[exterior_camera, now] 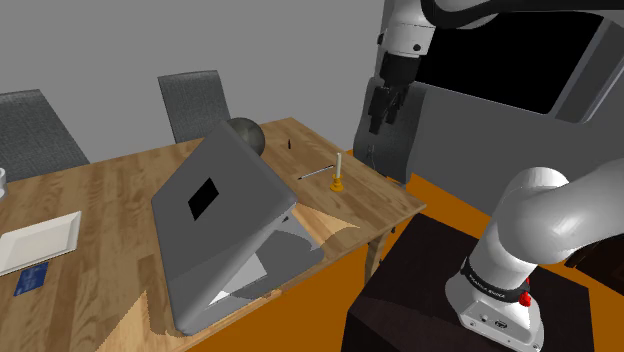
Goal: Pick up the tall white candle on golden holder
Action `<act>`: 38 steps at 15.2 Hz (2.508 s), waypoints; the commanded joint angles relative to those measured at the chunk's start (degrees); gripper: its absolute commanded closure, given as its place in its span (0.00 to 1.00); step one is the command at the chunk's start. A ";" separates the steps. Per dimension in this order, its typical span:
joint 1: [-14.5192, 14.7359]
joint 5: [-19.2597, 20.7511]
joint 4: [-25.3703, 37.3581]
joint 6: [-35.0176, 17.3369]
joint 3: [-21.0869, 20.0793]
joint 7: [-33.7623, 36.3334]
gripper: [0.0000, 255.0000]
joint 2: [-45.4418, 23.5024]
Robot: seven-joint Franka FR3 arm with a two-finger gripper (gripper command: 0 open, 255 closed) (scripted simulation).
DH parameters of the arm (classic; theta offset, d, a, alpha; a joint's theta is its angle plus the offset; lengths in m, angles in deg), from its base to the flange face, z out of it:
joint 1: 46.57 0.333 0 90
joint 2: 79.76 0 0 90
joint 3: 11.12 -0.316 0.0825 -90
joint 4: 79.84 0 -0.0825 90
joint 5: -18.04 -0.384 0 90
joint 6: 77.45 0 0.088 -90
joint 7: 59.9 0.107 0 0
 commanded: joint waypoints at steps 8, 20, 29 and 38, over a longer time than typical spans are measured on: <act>-1.38 2.94 0.50 -10.16 2.15 -4.42 0.00 -12.38; -3.54 6.50 9.74 -23.41 5.19 -10.36 0.00 -37.25; -3.70 6.50 7.51 -29.81 5.39 -10.78 0.00 -41.57; -3.71 6.50 7.40 -29.86 5.41 -10.82 1.00 -41.51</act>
